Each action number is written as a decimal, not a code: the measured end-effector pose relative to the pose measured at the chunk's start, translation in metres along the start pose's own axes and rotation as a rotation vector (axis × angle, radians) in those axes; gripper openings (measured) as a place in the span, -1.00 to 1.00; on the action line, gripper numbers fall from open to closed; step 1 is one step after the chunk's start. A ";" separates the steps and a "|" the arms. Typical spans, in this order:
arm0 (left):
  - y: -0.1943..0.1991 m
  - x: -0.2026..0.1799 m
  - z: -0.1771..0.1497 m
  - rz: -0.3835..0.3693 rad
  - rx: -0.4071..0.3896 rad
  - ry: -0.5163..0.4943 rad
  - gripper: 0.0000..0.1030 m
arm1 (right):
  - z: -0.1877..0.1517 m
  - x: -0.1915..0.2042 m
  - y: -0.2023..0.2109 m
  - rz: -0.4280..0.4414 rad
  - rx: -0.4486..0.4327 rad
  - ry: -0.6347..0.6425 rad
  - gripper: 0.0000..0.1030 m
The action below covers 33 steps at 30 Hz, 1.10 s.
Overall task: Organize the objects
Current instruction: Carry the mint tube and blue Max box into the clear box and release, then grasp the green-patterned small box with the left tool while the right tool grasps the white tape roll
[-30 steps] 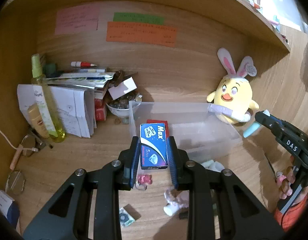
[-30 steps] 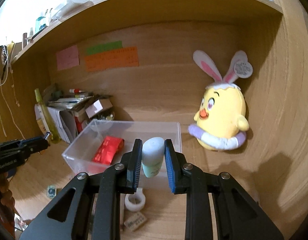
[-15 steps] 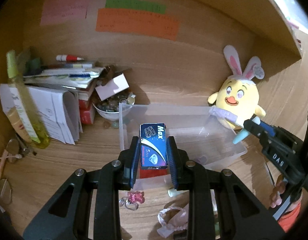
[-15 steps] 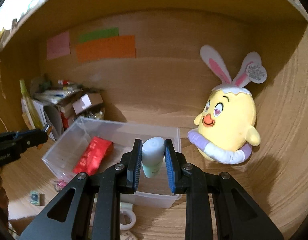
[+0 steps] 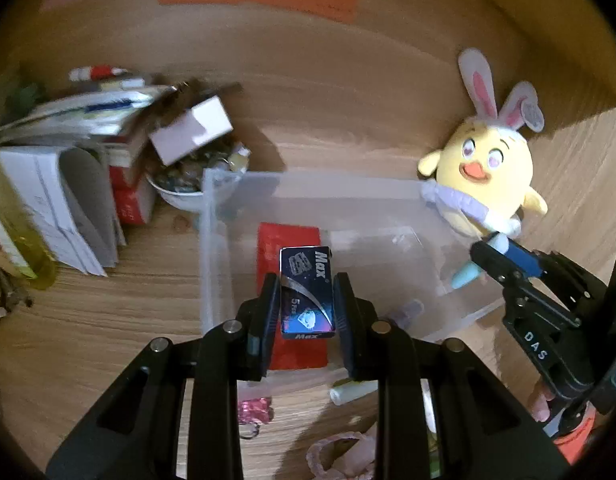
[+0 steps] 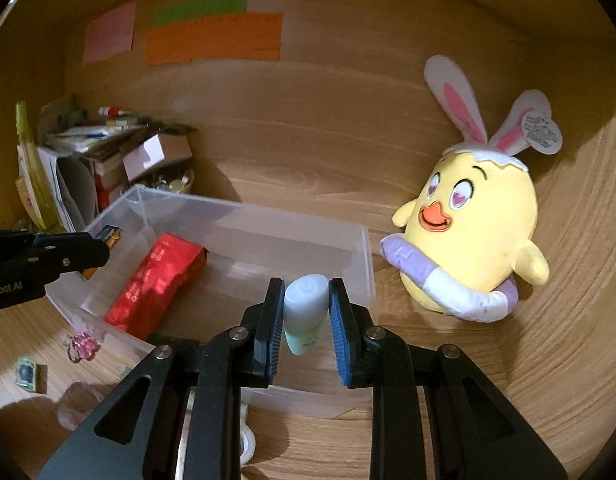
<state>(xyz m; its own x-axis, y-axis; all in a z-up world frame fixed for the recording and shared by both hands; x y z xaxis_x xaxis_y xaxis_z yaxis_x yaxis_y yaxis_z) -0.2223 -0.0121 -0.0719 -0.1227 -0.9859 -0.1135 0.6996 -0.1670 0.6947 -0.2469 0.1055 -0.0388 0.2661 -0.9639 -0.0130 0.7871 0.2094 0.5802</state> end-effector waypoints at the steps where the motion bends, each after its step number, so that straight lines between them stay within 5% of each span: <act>1: -0.002 -0.002 -0.001 0.000 0.005 -0.005 -0.48 | -0.001 0.001 -0.002 0.000 0.003 0.001 -0.61; 13: -0.013 -0.007 0.001 0.003 0.015 -0.023 -0.48 | -0.016 0.020 -0.020 0.004 0.058 0.051 -0.60; 18: -0.012 -0.006 0.000 -0.003 0.022 -0.016 -0.45 | -0.017 0.025 -0.020 0.024 0.066 0.054 -0.12; 23: -0.003 -0.003 0.002 -0.008 -0.001 -0.003 -0.05 | -0.014 0.027 -0.011 0.055 0.057 0.039 0.31; 33: 0.029 0.001 0.009 0.029 -0.068 -0.024 0.49 | -0.007 0.020 0.014 0.090 0.031 -0.007 0.59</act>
<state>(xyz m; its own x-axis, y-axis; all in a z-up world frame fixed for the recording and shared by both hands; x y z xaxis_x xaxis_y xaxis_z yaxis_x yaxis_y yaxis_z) -0.2088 -0.0177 -0.0456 -0.1180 -0.9901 -0.0761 0.7490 -0.1391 0.6478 -0.2268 0.0899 -0.0369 0.3311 -0.9425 0.0456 0.7422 0.2900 0.6041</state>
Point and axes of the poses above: each gripper's, at about its wrist camera, not at the fingertips, and y roughly against the way its jaws point, x to its left, z to its top, the point moved 10 cm from there along -y, roughly the way its jaws point, and after that the axes turned 9 degrees about -y, right-handed, at the moved point
